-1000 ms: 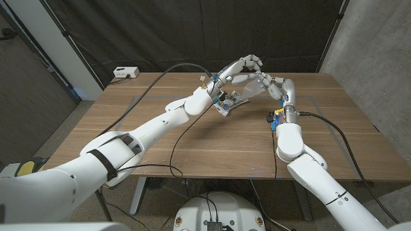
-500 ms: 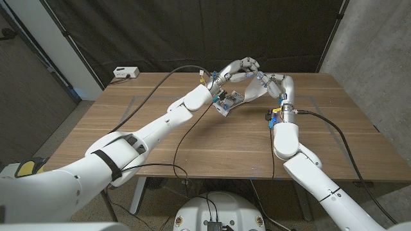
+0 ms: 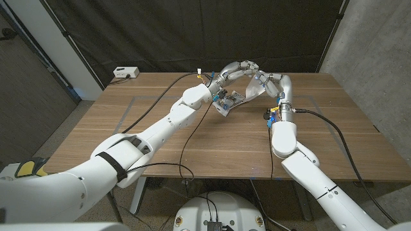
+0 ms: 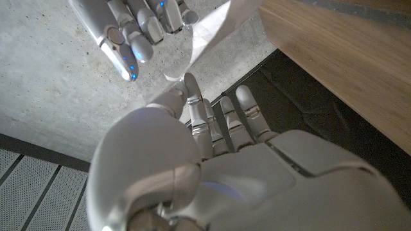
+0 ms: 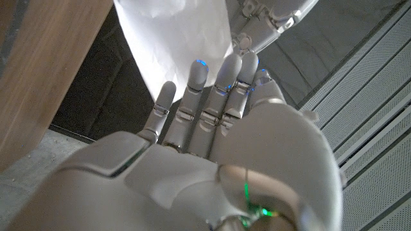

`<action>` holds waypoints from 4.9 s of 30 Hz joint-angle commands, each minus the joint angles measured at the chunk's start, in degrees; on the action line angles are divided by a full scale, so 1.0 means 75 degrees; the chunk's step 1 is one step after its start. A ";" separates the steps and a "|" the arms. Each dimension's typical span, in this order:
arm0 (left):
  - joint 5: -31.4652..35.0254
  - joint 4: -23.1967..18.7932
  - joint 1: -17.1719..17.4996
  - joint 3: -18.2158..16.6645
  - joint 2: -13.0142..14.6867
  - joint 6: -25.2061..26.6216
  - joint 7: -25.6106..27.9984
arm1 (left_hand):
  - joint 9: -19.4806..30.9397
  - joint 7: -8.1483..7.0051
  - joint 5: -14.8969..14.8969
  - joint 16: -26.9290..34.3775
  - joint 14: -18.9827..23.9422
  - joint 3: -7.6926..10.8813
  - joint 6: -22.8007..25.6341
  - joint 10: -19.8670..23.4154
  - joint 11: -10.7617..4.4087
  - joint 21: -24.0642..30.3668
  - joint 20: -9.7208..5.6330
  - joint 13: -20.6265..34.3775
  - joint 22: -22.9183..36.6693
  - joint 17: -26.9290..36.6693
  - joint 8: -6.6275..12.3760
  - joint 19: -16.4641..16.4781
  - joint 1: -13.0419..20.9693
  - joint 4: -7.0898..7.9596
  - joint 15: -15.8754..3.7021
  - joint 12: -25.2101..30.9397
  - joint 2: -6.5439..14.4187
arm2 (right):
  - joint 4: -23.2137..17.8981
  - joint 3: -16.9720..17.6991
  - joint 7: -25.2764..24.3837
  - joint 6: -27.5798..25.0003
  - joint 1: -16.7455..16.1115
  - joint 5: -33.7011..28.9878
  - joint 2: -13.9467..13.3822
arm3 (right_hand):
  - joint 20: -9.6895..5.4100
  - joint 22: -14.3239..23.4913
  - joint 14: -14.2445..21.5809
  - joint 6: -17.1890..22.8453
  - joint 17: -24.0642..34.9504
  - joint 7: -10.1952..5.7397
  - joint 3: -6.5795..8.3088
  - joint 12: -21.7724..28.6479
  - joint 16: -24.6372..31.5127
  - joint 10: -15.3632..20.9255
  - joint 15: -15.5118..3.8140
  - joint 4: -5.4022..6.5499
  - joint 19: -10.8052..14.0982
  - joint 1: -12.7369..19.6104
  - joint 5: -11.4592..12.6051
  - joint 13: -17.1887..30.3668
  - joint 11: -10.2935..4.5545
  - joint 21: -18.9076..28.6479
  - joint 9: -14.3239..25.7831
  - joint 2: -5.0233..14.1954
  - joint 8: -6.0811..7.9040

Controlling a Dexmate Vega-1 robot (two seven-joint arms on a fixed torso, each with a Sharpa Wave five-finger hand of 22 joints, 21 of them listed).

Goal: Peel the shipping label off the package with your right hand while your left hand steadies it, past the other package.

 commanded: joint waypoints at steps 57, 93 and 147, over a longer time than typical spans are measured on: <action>0.2323 0.0538 -0.0258 0.0408 0.0217 -0.2414 0.1648 | -0.0139 -0.0143 0.0054 -0.0014 0.0075 0.0179 0.0263 0.0325 -0.0202 0.0029 -0.0059 -0.0030 -0.0023 0.0037 0.0528 -0.0032 0.0016 -0.0126 -0.0584 -0.0018 0.0041 | -0.0209 0.0065 -0.0141 0.0239 -0.0088 0.0856 0.0036 | 0.0045 0.1481 0.0198 0.0156 -0.0295 -0.0036 0.0987 0.0338 0.0647 0.0181 -0.1053 -0.0589 0.0406 0.0813 0.0069 -0.0178 -0.0080 0.0194 0.0244 0.0102 0.0007; -0.2648 -0.1096 0.0323 -0.0354 0.0167 0.2627 -0.2224 | 0.0036 -0.0015 0.0042 -0.0044 0.0057 0.0235 0.0178 0.0236 -0.0153 0.0054 -0.0065 0.0003 0.0043 0.0034 0.0696 -0.0161 0.0002 -0.0147 -0.0589 -0.0034 0.0064 | 0.0031 0.0065 -0.0332 0.0611 -0.0151 0.0008 0.0181 | -0.0191 0.1838 0.0026 0.0148 0.0294 0.0191 0.2291 0.0781 0.0606 -0.0024 -0.1048 -0.0385 0.0418 0.0605 0.2179 0.0415 0.0019 -0.0002 0.1064 -0.0389 0.0613; -0.2787 -0.1395 0.0672 -0.1119 0.0047 0.2545 -0.0454 | 0.0072 -0.0144 0.0039 -0.0025 0.0028 0.0285 0.0031 0.0194 -0.0190 0.0136 -0.0144 0.0056 0.0151 0.0084 0.0790 -0.0202 -0.0131 -0.0102 -0.0574 -0.0013 0.0061 | 0.0561 0.0172 -0.0957 0.1223 -0.0131 -0.0670 0.0648 | -0.0223 0.1717 -0.0008 0.0069 0.0138 0.0139 0.2603 0.0864 0.0841 -0.0031 -0.1079 -0.0338 0.0533 0.0305 0.2855 0.0324 -0.0035 -0.0013 0.1539 -0.0559 0.0919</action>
